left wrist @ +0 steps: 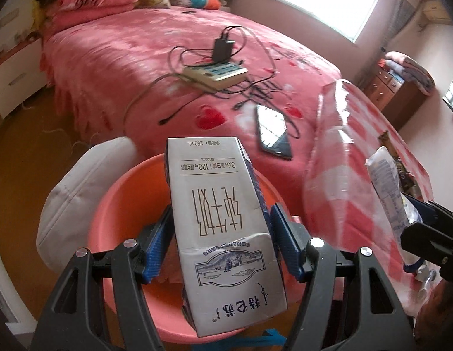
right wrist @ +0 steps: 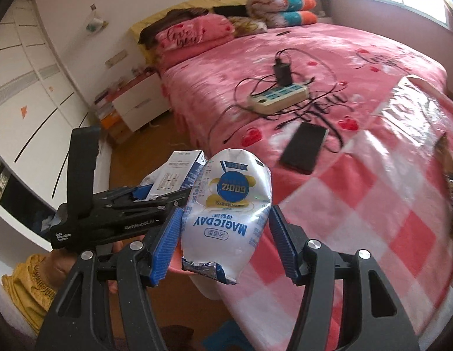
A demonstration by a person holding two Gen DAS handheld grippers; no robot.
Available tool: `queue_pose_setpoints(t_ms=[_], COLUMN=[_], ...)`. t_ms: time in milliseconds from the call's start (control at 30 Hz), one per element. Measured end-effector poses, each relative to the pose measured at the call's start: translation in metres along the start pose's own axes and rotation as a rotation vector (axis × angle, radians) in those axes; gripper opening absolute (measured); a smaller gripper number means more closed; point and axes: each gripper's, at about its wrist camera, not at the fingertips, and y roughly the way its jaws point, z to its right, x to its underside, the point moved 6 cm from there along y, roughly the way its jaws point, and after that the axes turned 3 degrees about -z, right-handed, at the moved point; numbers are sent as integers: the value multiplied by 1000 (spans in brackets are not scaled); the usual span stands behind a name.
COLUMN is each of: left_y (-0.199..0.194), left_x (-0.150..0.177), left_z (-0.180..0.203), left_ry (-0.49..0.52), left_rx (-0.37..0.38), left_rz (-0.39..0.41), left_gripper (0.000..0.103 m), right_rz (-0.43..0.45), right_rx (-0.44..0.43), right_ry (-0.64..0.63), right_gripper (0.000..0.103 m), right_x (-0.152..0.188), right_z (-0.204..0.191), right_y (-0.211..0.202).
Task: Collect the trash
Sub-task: 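Open both tools to drop the carton and bag into the bucket, then move both tools back over the checked sheet toward the remaining trash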
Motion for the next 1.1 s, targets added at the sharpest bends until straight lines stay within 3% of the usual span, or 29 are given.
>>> queue_pose_setpoints(t_ms=[267, 367, 433, 667, 933, 1100], left_y=[14, 21, 24, 20, 12, 8], left_x=[8, 10, 12, 11, 6, 2], left_z=[-27, -36, -42, -46, -31, -10], left_ry=[-38, -55, -71, -64, -13, 25], left_rx=[-33, -61, -64, -86, -88, -44], left_rz=[-26, -45, -56, -26, 11, 28], left_gripper=[67, 68, 70, 76, 78, 78], right_rz=[-55, -80, -79, -16, 49, 99], right_rx=[-29, -13, -31, 13, 53, 84], right_ry=[-42, -35, -9, 70, 175, 224], right_gripper=[63, 80, 80, 89, 89, 89], right_x=[-7, -4, -2, 2, 18, 34], right_z=[-20, -21, -18, 6, 39, 52], right_y=[33, 44, 45, 22, -9, -30])
